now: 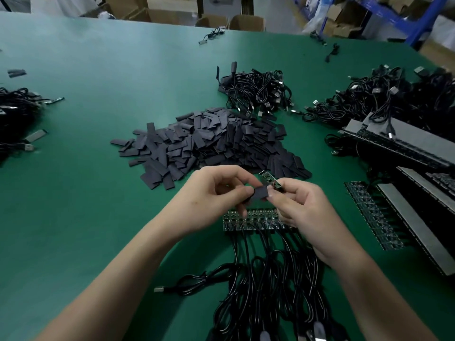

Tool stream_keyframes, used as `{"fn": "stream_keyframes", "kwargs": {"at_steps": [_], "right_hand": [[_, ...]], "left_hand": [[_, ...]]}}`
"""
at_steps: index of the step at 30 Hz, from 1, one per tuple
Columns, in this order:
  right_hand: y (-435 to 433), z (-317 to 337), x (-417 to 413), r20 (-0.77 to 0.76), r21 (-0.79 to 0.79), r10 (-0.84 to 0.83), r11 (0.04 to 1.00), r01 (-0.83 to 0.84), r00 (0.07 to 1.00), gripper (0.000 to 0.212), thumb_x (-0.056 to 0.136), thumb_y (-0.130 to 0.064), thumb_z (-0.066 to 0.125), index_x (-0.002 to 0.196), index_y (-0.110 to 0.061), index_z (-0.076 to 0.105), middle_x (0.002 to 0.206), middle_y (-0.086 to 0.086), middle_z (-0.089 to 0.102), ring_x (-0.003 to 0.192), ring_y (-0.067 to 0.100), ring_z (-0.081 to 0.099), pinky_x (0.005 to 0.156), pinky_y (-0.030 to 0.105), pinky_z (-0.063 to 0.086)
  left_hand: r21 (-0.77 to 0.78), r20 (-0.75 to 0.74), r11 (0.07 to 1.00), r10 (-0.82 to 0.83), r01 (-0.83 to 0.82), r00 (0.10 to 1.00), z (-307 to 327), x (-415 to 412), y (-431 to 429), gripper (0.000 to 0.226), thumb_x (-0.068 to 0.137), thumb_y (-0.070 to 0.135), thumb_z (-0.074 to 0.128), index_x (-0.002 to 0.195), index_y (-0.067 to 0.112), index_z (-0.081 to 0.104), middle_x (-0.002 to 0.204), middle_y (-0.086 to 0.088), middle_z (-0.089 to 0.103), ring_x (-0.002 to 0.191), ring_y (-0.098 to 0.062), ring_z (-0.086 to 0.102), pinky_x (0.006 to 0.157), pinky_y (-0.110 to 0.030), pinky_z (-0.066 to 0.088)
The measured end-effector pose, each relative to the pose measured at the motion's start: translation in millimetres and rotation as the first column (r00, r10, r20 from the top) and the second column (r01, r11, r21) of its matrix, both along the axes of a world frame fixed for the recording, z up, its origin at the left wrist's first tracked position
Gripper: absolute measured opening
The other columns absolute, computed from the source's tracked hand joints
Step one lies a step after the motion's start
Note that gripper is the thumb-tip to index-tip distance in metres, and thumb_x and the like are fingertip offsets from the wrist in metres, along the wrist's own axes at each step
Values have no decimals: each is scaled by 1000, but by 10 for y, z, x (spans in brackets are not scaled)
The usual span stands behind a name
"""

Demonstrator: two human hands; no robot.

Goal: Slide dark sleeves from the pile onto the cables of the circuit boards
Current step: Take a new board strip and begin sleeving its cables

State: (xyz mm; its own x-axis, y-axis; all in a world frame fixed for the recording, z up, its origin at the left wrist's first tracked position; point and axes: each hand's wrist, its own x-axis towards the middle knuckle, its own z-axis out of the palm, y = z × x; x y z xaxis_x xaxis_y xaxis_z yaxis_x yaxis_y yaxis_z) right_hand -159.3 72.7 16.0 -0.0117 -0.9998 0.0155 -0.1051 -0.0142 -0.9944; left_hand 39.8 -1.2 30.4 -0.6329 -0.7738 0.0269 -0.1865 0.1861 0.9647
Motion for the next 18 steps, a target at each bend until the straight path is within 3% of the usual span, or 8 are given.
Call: {"fn": "stream_keyframes", "kwargs": {"at_steps": [2,5,7,9,13,15,18], "right_hand": [[5,32,-1,9,9,0,1000,0,1000,24,98,-36,62,75,-34,70,53,-18,38,49,5,29,50,16,30],[16,42,9,7,5,17,1000,-17,1000,22,97,-33,64,77,-34,72,53,-20,43,48,0,34,51,12,32],[21,27,24,-2,-9,12,1000,-12,1000,19,96,-28,66,80,-32,74,54,-20,52,47,-4,43,51,6,35],[22,7,30,-16,-18,-5,1000,4,1000,17,95,-27,66,82,-33,76,55,-20,57,47,-5,47,52,4,36],[21,-17,36,-51,-18,-46,999,45,998,13,89,-40,68,85,-30,75,56,-17,58,49,-3,42,52,7,34],[28,-27,37,-51,-10,-37,999,37,998,14,89,-41,67,84,-30,75,55,-18,56,48,-3,42,52,6,33],[34,-5,18,2,33,10,999,-10,1000,15,94,-37,67,86,-29,76,52,-19,47,48,0,33,50,10,30]], "left_hand": [[7,-11,1000,25,-25,1000,-39,1,26,12,100,14,65,102,21,75,80,-6,74,69,-21,74,63,-23,47],[29,-48,997,66,-64,997,-118,-11,88,15,101,14,65,101,24,75,79,-9,73,72,-41,68,63,-38,44],[9,-78,996,85,-84,993,-156,-27,127,12,98,15,69,102,23,76,81,-8,73,72,-38,68,64,-44,49],[-80,-71,991,103,-109,992,-169,-24,137,15,88,23,79,103,21,78,85,0,74,73,-26,70,72,-43,58],[-406,8,910,100,-89,995,-178,18,112,32,77,37,86,104,22,80,93,11,74,88,-10,69,72,-20,51],[-430,-2,897,109,-99,994,-195,20,123,30,78,35,85,104,21,81,94,12,75,89,-6,69,74,-12,46],[-366,-53,919,137,-147,989,-221,-4,143,26,78,32,85,102,24,81,93,11,76,90,-12,70,70,-19,50]]}}
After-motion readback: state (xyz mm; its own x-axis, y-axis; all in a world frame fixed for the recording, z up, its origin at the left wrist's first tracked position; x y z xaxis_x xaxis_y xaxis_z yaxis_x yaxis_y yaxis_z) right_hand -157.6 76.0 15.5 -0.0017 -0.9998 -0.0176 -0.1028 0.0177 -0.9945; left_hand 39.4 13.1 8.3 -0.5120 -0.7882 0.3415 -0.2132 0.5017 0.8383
